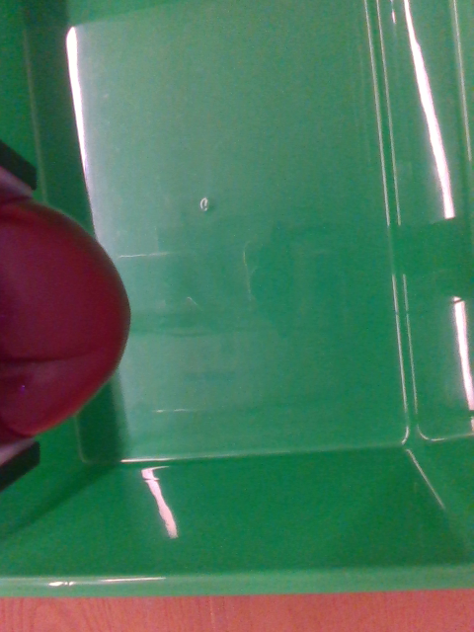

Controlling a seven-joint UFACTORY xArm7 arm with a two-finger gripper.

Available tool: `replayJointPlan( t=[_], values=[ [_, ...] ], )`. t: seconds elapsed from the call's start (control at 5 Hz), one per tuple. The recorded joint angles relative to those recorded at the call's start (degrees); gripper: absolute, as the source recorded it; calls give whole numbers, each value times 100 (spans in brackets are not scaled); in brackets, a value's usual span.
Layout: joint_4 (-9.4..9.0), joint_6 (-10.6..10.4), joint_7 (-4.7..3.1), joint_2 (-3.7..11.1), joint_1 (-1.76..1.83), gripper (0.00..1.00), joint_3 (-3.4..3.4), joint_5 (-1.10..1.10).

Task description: Pick fruit

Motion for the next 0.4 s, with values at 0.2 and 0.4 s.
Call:
replayJointPlan(
  t=[0.2, 0.4],
  values=[
    [0, 0, 0, 0, 0, 100, 0, 0],
    [87, 146, -12, -60, -1, 100, 3, 8]
  ],
)
